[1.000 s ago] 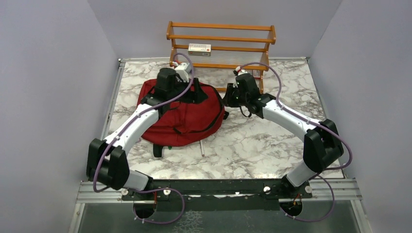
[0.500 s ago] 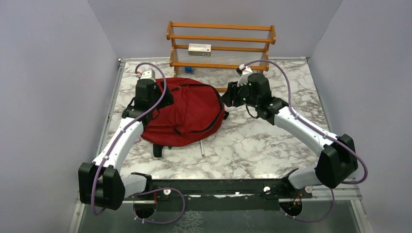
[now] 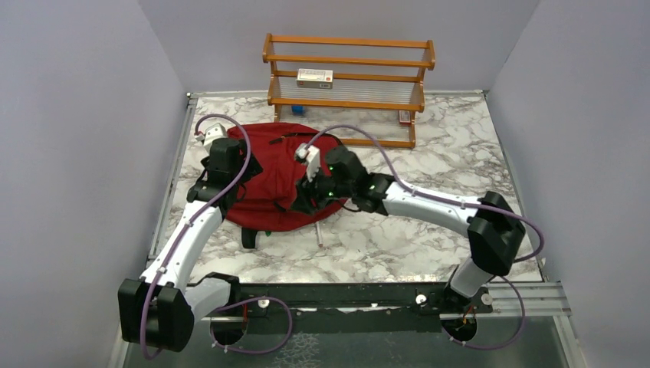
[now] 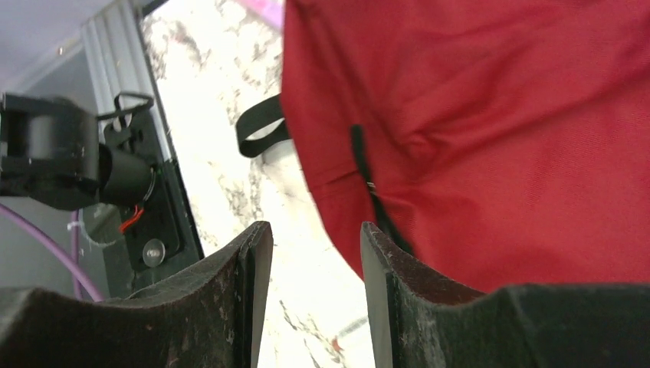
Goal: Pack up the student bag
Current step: Unzip the student bag at the center of the board.
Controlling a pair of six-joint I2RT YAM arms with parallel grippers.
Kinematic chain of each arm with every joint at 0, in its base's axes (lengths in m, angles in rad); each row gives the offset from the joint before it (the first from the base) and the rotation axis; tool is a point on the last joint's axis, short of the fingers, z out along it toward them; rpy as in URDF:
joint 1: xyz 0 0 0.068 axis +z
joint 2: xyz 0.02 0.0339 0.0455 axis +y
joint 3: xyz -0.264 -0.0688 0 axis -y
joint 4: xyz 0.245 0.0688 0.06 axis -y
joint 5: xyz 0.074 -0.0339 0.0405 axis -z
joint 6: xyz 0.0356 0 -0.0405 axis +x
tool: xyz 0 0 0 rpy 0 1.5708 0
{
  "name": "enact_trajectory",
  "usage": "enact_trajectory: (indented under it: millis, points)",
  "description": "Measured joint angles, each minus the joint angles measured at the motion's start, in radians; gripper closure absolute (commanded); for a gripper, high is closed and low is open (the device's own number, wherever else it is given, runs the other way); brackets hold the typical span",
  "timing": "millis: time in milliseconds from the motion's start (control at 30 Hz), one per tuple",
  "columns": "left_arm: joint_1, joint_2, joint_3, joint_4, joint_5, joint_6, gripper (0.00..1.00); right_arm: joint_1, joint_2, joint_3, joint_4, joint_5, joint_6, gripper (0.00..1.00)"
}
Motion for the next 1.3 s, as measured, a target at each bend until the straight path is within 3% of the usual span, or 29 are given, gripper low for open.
enact_trajectory:
  millis: [200,867,1067,1300]
  points:
    - [0.008,-0.002,-0.012,-0.013,-0.033,-0.027,0.25,0.104,0.125,0.024,0.032,-0.003,-0.04,0.5]
    - [0.031,-0.016,-0.012,-0.013,-0.042,-0.035,0.26,0.106,0.356,0.198,0.07,0.089,-0.072,0.51]
    - [0.038,-0.023,-0.012,-0.013,-0.042,-0.035,0.26,0.106,0.407,0.229,0.069,0.114,-0.069,0.59]
    - [0.043,-0.024,-0.012,-0.013,-0.041,-0.035,0.26,0.106,0.417,0.23,0.071,0.144,-0.061,0.89]
